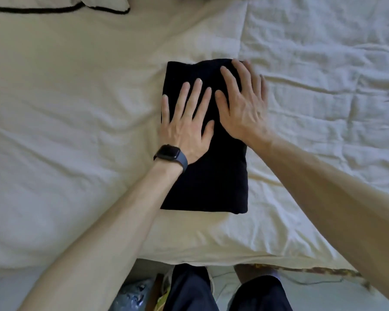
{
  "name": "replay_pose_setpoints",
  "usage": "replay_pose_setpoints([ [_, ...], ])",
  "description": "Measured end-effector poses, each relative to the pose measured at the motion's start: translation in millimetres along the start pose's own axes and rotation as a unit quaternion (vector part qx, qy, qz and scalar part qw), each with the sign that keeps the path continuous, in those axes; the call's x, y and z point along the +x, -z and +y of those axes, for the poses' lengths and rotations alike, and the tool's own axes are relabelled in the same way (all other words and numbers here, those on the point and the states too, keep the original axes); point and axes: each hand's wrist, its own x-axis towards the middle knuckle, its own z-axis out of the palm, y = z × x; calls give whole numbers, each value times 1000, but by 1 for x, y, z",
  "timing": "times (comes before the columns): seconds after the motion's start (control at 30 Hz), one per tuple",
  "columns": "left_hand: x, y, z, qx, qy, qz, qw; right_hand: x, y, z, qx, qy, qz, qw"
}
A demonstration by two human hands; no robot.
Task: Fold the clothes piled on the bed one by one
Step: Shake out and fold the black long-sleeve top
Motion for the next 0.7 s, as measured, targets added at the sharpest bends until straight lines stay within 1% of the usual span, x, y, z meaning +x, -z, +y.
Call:
replay_pose_setpoints([
  [0.03, 16, 1, -3, 2, -6, -5, 1000, -5, 0, -1, 9, -14, 4, 1000],
  [0.07, 32, 2, -9, 0, -5, -22, 1000, -12, -1, -1, 21, -35, -15, 999],
  [0.17, 58, 2, -32, -9, 8, -75, 997, -36, -2, 7, 5, -80, -121, 989],
  [0.2, 60, 3, -36, -7, 2, -81, 997, -45, -1, 9, 6, -98, -133, 986],
  [0.27, 57, 7, -35, -8, -5, -66, 998, -62, 6, 5, 47, -141, -115, 982],
  [0.3, 52, 9, -32, -14, -1, -46, 999, -71, 10, 0, 69, -145, -96, 982],
  [0.37, 33, 12, -22, -40, 4, -21, 999, -96, 19, -16, 85, -121, -83, 986],
  [0.43, 0, 12, -8, -66, -5, -34, 997, -128, 24, -28, 76, -96, -117, 986],
  [0.5, -44, 9, 6, -80, 1, -66, 995, -156, 26, -35, 65, -103, -164, 979],
  [0.53, -65, 8, 11, -90, 20, -78, 993, -168, 27, -37, 63, -114, -166, 977],
  [0.57, -83, 8, 13, -103, 49, -82, 990, -178, 28, -39, 73, -128, -151, 978],
  [0.63, -114, 10, 13, -134, 121, -72, 981, -195, 31, -42, 126, -162, -100, 974],
  [0.67, -127, 13, 12, -148, 156, -55, 975, -202, 34, -43, 181, -196, -90, 960],
  [0.7, -139, 16, 12, -169, 194, -37, 966, -207, 37, -44, 253, -246, -97, 931],
])
